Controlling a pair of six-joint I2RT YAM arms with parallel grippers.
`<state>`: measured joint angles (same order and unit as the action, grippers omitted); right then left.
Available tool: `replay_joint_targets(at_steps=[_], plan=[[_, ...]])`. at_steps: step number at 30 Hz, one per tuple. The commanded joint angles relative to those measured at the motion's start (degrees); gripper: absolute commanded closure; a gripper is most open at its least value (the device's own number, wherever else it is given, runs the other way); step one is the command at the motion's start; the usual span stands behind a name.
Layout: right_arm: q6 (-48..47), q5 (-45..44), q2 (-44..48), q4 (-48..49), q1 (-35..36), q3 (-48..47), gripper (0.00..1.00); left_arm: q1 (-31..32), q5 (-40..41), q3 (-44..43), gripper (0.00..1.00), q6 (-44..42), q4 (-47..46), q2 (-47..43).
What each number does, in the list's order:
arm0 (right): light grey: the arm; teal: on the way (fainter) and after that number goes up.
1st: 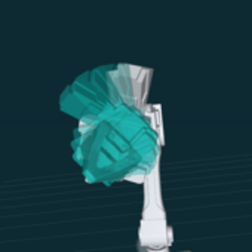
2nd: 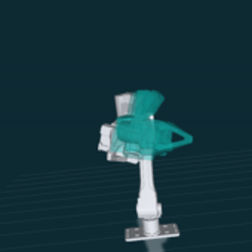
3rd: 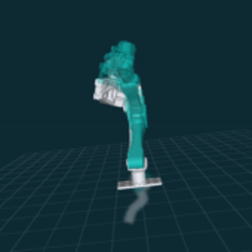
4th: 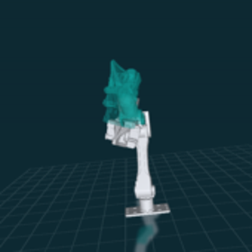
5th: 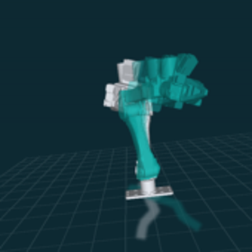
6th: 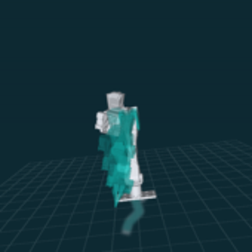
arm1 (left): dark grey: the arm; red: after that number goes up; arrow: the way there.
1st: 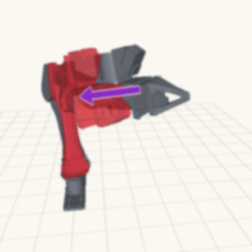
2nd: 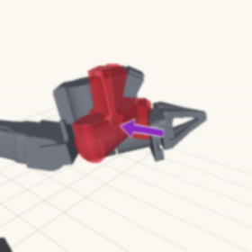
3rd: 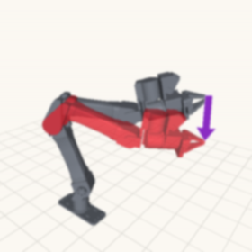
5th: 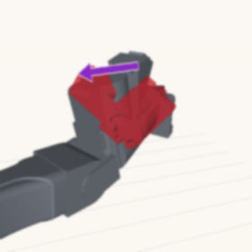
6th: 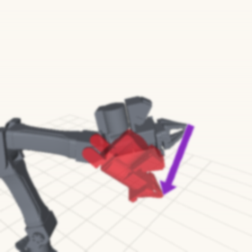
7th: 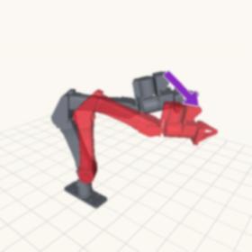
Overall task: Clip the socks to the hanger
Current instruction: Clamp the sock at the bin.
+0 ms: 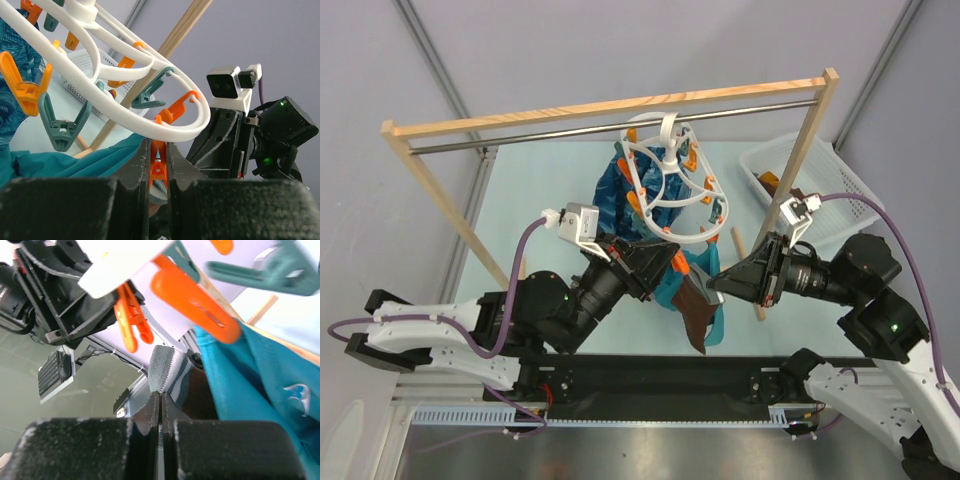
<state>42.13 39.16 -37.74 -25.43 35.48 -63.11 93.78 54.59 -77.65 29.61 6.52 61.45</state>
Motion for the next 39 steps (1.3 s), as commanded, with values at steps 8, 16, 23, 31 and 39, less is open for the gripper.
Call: replay_joint_targets(at_steps=[8, 16, 23, 31, 39], plan=[[-0.2, -13.2, -1.1, 8.6, 10.6, 0.3, 1.00, -0.4, -1.5, 0.8, 1.00, 1.9, -3.4, -1.0], [-0.1, -15.1, 0.3, 9.4, 11.1, 0.6, 1.00, -0.4, -2.2, 1.0, 1.00, 2.1, -3.5, -1.0], [0.9, -13.9, 0.3, 11.5, 11.1, 2.0, 1.00, -0.4, -2.0, 0.9, 1.00, 2.0, -3.9, -0.8], [1.6, -13.0, -0.5, 13.2, 11.4, 3.1, 1.00, -0.4, -1.8, 1.1, 1.00, 1.9, -3.9, -1.0], [2.0, -13.0, 0.7, 14.3, 12.7, 4.0, 1.00, -0.4, -1.7, 0.9, 1.00, 1.7, -4.1, -0.5]])
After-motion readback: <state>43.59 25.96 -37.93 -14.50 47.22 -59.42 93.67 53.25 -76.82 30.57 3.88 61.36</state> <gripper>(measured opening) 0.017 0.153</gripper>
